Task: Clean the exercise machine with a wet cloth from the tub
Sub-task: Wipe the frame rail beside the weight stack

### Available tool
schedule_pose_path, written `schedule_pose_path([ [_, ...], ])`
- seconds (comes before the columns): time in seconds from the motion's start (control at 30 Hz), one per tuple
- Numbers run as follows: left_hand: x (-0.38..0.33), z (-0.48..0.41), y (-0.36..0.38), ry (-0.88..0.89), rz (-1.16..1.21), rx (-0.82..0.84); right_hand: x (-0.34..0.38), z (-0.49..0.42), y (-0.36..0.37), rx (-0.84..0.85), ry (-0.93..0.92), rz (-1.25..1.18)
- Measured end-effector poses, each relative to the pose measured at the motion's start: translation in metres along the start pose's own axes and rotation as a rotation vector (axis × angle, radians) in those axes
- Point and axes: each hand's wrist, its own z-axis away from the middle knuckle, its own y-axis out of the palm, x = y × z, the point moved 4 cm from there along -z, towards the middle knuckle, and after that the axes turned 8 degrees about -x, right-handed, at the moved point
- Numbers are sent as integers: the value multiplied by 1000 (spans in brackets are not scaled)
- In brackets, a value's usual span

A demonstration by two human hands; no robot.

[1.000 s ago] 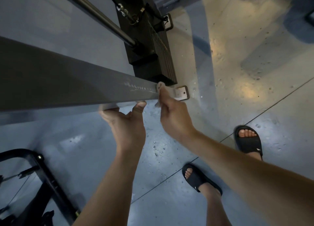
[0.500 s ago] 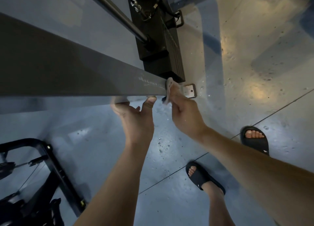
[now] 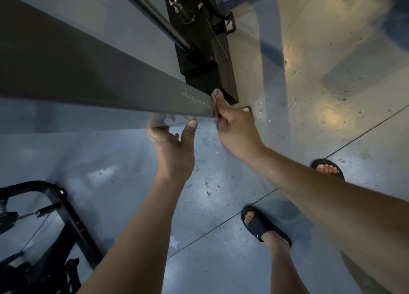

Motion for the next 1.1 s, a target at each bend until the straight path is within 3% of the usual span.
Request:
schedule_pose_path([
  [0.13, -5, -1, -11, -20, -26, 86, 27, 39, -1, -19, -120, -1],
  [0.23, -14, 4, -27, -61, -75, 169, 15, 14, 2, 3, -60, 38],
  [0.33, -32, 13, -42, -84, -26, 109, 20, 6, 0, 31, 76, -5],
  [0.5, -74, 29, -53, -37, 140, -87, 55, 53, -6, 29, -61, -76],
  [0.57, -79, 30, -53, -55, 135, -127, 41, 37, -4, 71, -22, -32],
  [0.7, -78, 23, -51, 0, 107, -118, 30, 13, -2, 93, 127, -45],
  [0.83, -82, 22, -51, 36, 84, -133, 70, 75, -4, 88, 9, -59],
  [0.93, -81, 21, -50, 64, 70, -121, 65, 58, -3, 69, -115, 4],
  [1.1, -79, 18, -52, 72, 27, -102, 72, 24, -3, 44, -20, -36],
])
